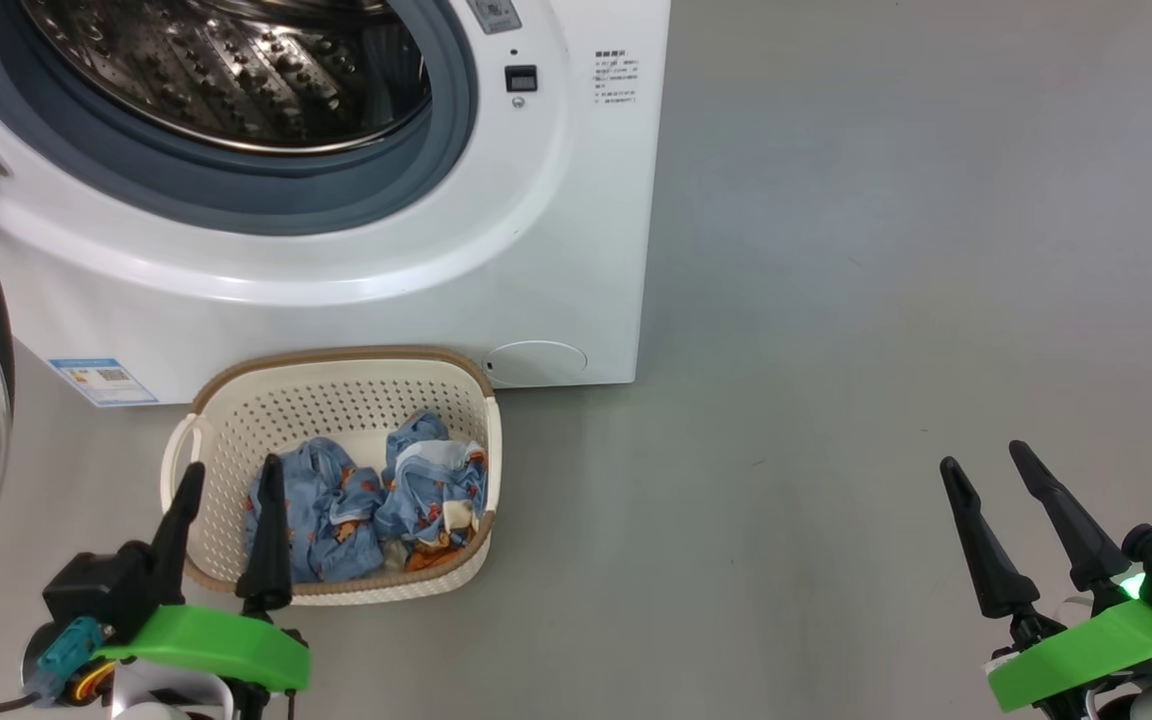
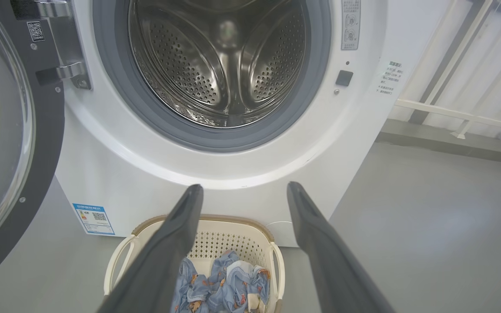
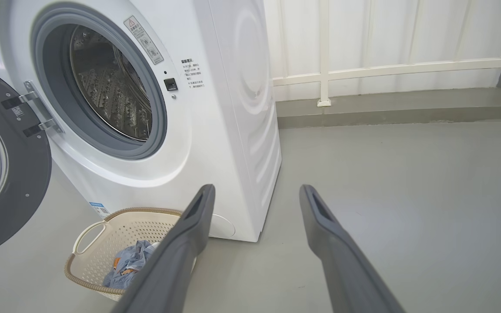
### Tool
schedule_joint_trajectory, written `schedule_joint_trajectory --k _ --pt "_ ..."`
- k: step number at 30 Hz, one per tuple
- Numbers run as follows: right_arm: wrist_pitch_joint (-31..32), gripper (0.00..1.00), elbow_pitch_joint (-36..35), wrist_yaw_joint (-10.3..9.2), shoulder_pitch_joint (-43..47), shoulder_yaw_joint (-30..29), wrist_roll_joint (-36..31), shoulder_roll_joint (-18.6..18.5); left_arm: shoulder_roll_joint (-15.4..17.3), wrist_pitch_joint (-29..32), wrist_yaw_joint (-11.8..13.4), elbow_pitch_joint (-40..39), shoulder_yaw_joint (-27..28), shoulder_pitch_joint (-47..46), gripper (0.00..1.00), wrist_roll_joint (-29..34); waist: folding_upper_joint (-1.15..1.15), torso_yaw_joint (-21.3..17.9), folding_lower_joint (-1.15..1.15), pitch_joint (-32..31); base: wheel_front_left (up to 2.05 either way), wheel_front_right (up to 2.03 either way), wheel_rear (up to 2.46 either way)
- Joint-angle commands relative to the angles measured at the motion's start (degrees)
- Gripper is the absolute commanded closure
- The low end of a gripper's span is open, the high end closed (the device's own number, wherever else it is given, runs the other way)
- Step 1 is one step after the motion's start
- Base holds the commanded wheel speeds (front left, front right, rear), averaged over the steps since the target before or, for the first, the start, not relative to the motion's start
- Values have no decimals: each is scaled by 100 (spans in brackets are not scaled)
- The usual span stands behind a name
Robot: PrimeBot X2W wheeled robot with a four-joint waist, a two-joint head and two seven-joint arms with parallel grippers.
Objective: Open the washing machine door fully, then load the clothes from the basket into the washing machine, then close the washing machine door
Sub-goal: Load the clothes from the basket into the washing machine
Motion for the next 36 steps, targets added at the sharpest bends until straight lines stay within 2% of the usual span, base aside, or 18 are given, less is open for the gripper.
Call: schedule_joint_trajectory --k 1,19,36 --pt "-69 0 -138 17 10 56 -14 -91 98 -36 -14 -191 187 -1 0 60 0 0 0 2 23 -87 64" --pt "-69 0 -173 17 -51 53 -23 -42 41 -36 -14 -299 164 -38 0 200 0 -12 0 150 52 -138 86" --pt "-69 0 -207 17 -209 75 4 18 -102 -36 -14 -109 131 -116 0 310 0 -29 0 445 6 -8 2"
